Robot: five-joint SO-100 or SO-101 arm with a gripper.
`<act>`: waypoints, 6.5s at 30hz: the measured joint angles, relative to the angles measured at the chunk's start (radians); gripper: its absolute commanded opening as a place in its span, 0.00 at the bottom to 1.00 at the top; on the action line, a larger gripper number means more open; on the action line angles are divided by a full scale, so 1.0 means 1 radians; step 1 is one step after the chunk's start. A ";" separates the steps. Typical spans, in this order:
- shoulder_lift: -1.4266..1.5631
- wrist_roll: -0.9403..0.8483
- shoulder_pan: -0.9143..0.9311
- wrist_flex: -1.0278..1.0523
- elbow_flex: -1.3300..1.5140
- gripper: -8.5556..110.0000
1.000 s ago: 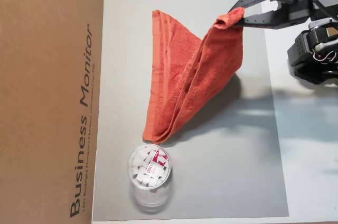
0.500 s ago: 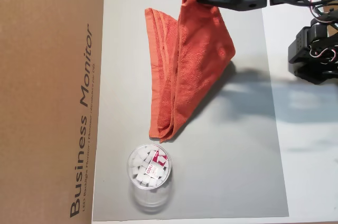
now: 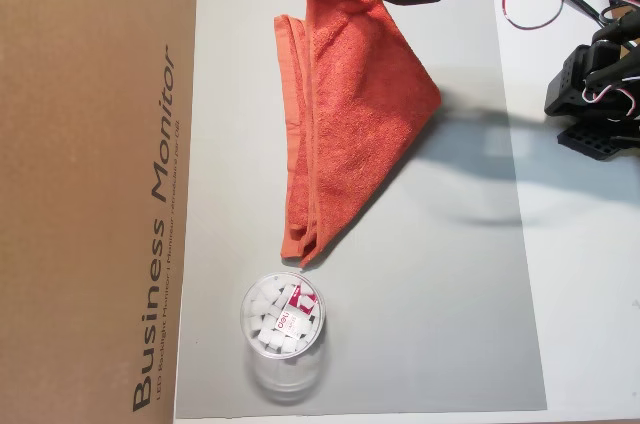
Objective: Fold the blanket.
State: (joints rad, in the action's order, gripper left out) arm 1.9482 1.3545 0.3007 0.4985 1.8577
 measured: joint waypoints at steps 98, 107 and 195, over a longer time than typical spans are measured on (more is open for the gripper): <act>-0.330 0.078 0.031 -0.581 0.150 0.09; -0.172 -0.089 0.044 -0.581 0.265 0.07; 1.387 0.095 -0.285 0.515 1.235 0.07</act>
State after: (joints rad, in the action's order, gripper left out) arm 3.3349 1.4496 0.0153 1.0140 3.0925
